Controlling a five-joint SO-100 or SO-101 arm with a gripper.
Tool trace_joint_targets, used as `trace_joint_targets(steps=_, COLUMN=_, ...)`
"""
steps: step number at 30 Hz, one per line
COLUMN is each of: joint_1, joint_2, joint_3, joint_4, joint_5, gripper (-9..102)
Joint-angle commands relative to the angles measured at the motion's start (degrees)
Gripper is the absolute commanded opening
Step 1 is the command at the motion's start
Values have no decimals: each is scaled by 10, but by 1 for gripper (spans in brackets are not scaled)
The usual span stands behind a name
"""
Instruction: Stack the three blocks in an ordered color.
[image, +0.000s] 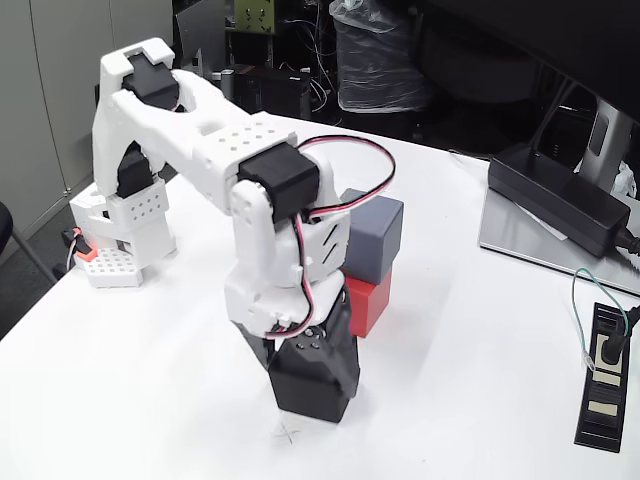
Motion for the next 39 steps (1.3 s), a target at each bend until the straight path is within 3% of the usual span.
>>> trace_joint_targets(steps=1, joint_1=-31, joint_2=21, joint_3=-7, joint_4=42, joint_5=5, gripper=1)
trace_joint_targets(steps=16, joint_1=-21, joint_2=99, joint_3=-180, joint_4=77, joint_5=4, gripper=1)
trace_joint_targets(steps=34, joint_1=-22, joint_2=341, joint_3=-180, joint_4=77, joint_5=6, gripper=0)
trace_joint_targets(steps=39, joint_1=-62, joint_2=397, joint_3=-179, joint_4=78, joint_5=7, gripper=0)
